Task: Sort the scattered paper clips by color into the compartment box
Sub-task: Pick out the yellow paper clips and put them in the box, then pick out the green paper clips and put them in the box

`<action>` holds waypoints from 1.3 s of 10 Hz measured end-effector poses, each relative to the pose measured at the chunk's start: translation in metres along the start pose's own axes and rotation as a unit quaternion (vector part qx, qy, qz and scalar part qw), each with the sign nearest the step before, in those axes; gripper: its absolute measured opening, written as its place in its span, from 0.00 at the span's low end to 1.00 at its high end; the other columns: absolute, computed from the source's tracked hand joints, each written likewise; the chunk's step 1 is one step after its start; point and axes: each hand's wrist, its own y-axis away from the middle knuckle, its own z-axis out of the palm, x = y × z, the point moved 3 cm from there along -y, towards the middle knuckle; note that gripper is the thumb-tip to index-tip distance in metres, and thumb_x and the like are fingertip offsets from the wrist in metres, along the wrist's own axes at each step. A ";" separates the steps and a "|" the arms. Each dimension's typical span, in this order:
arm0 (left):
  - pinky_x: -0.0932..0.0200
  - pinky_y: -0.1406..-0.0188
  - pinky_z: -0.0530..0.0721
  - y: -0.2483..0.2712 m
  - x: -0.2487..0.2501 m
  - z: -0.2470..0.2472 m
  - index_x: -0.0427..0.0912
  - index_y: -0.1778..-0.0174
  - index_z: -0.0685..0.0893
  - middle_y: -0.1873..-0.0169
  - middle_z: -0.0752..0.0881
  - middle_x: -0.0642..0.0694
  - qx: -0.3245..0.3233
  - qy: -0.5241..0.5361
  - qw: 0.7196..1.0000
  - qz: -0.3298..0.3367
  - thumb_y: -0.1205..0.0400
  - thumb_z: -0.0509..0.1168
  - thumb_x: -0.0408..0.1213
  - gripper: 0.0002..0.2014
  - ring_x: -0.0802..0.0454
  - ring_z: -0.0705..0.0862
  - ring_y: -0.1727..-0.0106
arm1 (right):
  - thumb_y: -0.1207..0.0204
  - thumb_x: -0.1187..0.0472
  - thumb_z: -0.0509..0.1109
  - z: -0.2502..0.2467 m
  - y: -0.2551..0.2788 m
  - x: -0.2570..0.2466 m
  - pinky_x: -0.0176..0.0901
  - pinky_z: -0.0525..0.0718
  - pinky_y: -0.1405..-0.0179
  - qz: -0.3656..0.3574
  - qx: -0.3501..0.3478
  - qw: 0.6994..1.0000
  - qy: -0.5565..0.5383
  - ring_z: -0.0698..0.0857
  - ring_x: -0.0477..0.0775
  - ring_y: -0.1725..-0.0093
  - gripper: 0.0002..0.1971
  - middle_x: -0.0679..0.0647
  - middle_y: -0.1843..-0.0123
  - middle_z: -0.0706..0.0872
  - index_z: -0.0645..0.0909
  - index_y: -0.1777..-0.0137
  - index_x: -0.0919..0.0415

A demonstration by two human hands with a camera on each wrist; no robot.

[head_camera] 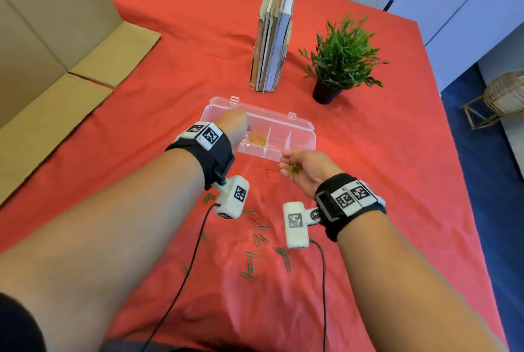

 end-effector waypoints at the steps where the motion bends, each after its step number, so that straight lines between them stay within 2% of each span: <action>1: 0.49 0.43 0.82 0.000 -0.016 -0.026 0.35 0.37 0.81 0.39 0.84 0.32 0.029 -0.016 0.998 0.052 0.28 0.61 0.32 0.22 0.37 0.83 0.38 | 0.22 0.80 0.47 0.027 -0.022 -0.022 0.29 0.75 0.80 -0.033 0.024 0.998 0.050 0.73 0.49 0.73 0.17 0.58 0.68 0.70 0.70 0.65 0.63; 2: 0.50 0.50 0.80 0.012 -0.034 -0.045 0.41 0.43 0.83 0.53 0.83 0.43 0.057 -0.035 0.995 0.077 0.28 0.62 0.32 0.17 0.49 0.80 0.53 | 0.22 0.70 0.61 0.052 -0.045 -0.043 0.39 0.83 0.64 -0.064 0.027 0.975 0.213 0.81 0.58 0.61 0.06 0.58 0.62 0.77 0.77 0.58 0.65; 3: 0.58 0.58 0.77 0.019 -0.071 -0.072 0.42 0.44 0.83 0.59 0.82 0.47 0.084 -0.065 0.991 0.084 0.25 0.61 0.25 0.16 0.52 0.78 0.56 | 0.25 0.49 0.70 0.071 -0.037 -0.065 0.44 0.79 0.43 -0.112 0.074 0.853 0.504 0.84 0.62 0.42 0.21 0.58 0.58 0.82 0.83 0.44 0.67; 4: 0.70 0.68 0.76 0.026 -0.101 -0.089 0.43 0.48 0.84 0.66 0.80 0.52 0.074 -0.099 0.989 0.080 0.25 0.62 0.25 0.14 0.53 0.79 0.61 | 0.24 0.41 0.65 0.081 -0.035 -0.070 0.45 0.79 0.39 -0.140 0.057 0.774 0.615 0.82 0.61 0.37 0.28 0.59 0.54 0.85 0.84 0.41 0.67; 5: 0.78 0.78 0.73 0.035 -0.122 -0.090 0.40 0.46 0.85 0.61 0.82 0.47 0.066 -0.115 0.988 0.073 0.25 0.63 0.26 0.13 0.56 0.77 0.68 | 0.20 0.51 0.64 0.081 -0.035 -0.060 0.47 0.76 0.31 -0.099 0.061 0.855 0.506 0.76 0.61 0.28 0.22 0.62 0.36 0.84 0.82 0.36 0.68; 6: 0.74 0.71 0.75 0.043 -0.134 -0.086 0.41 0.46 0.84 0.59 0.83 0.46 0.057 -0.109 0.990 0.071 0.24 0.62 0.26 0.13 0.53 0.79 0.64 | 0.23 0.74 0.58 0.077 -0.041 -0.051 0.53 0.76 0.29 -0.096 0.043 0.929 0.354 0.74 0.65 0.26 0.24 0.64 0.25 0.75 0.71 0.26 0.67; 7: 0.66 0.62 0.76 0.046 -0.139 -0.082 0.42 0.47 0.85 0.62 0.83 0.49 0.050 -0.116 0.989 0.076 0.25 0.63 0.27 0.13 0.52 0.80 0.60 | 0.28 0.79 0.54 0.072 -0.048 -0.048 0.53 0.77 0.29 -0.153 0.080 0.924 0.341 0.78 0.60 0.30 0.29 0.62 0.30 0.79 0.72 0.26 0.66; 8: 0.65 0.60 0.74 0.046 -0.141 -0.086 0.46 0.53 0.86 0.69 0.81 0.54 0.065 -0.151 0.982 0.094 0.25 0.63 0.28 0.10 0.55 0.78 0.69 | 0.27 0.78 0.58 0.066 -0.035 -0.042 0.45 0.84 0.47 -0.182 0.073 0.951 0.237 0.84 0.51 0.51 0.20 0.53 0.50 0.83 0.79 0.38 0.64; 9: 0.65 0.64 0.73 0.048 -0.141 -0.088 0.47 0.57 0.87 0.73 0.80 0.55 0.051 -0.204 0.972 0.104 0.26 0.66 0.29 0.09 0.55 0.78 0.71 | 0.25 0.74 0.62 0.054 -0.019 -0.021 0.45 0.84 0.59 -0.176 0.060 0.947 0.262 0.81 0.49 0.66 0.11 0.53 0.64 0.82 0.80 0.59 0.58; 10: 0.67 0.67 0.73 0.054 -0.143 -0.081 0.44 0.55 0.90 0.70 0.84 0.50 0.032 -0.264 0.958 0.103 0.28 0.69 0.30 0.09 0.52 0.80 0.65 | 0.25 0.66 0.65 0.039 -0.004 0.016 0.57 0.86 0.52 -0.152 0.038 0.915 0.371 0.81 0.55 0.67 0.11 0.56 0.69 0.83 0.79 0.68 0.55; 11: 0.66 0.58 0.77 0.061 -0.150 -0.069 0.44 0.52 0.91 0.58 0.92 0.44 -0.014 -0.330 0.937 0.109 0.27 0.69 0.32 0.10 0.49 0.88 0.56 | 0.25 0.62 0.65 0.031 0.010 0.055 0.50 0.83 0.47 -0.134 0.030 0.842 0.522 0.84 0.57 0.58 0.07 0.59 0.59 0.89 0.84 0.59 0.61; 12: 0.62 0.45 0.78 0.066 -0.153 -0.057 0.43 0.49 0.90 0.51 0.92 0.43 -0.030 -0.360 0.922 0.139 0.26 0.69 0.33 0.11 0.46 0.88 0.46 | 0.27 0.63 0.65 0.036 0.018 0.085 0.45 0.79 0.47 -0.142 0.028 0.787 0.600 0.85 0.62 0.47 0.08 0.62 0.48 0.87 0.85 0.52 0.61; 13: 0.59 0.44 0.77 0.065 -0.149 -0.046 0.43 0.45 0.88 0.49 0.87 0.39 -0.005 -0.386 0.904 0.184 0.26 0.68 0.33 0.13 0.42 0.85 0.45 | 0.29 0.64 0.66 0.049 0.015 0.102 0.51 0.81 0.45 -0.200 0.014 0.756 0.623 0.81 0.65 0.46 0.09 0.63 0.46 0.80 0.82 0.49 0.63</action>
